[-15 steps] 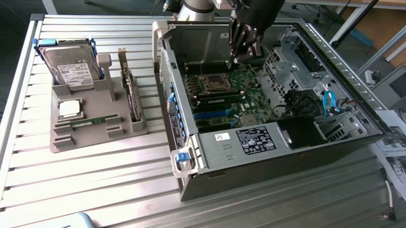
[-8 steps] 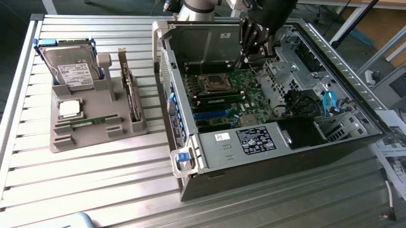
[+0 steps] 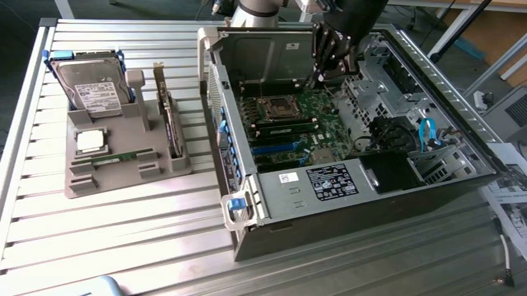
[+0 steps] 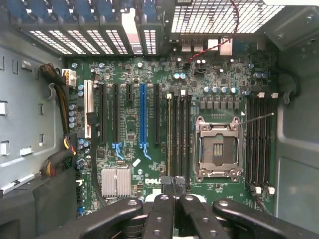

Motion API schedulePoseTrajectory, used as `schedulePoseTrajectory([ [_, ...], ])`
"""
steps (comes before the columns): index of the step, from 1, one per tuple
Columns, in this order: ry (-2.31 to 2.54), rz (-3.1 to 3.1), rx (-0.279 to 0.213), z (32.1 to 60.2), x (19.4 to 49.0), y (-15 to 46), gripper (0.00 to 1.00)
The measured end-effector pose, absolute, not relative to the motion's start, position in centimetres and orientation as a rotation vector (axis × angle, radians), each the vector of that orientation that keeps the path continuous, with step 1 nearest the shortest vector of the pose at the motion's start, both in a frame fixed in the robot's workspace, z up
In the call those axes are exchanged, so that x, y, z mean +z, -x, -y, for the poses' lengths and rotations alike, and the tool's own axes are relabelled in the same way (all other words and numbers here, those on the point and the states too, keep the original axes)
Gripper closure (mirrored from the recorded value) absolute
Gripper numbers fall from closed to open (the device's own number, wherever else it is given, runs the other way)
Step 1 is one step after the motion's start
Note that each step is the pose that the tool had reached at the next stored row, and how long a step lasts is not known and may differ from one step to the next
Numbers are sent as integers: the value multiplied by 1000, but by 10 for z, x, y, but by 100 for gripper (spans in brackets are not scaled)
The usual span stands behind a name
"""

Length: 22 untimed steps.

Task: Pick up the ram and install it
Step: 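Press down the ram until it locks into place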

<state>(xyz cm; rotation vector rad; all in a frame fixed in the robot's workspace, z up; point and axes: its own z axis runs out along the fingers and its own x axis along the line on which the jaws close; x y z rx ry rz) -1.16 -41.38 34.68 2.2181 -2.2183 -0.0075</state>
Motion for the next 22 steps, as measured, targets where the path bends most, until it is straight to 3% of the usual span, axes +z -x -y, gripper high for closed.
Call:
schedulePoseTrajectory([
  [22,-2213,2223,-6,414,353,11,89],
])
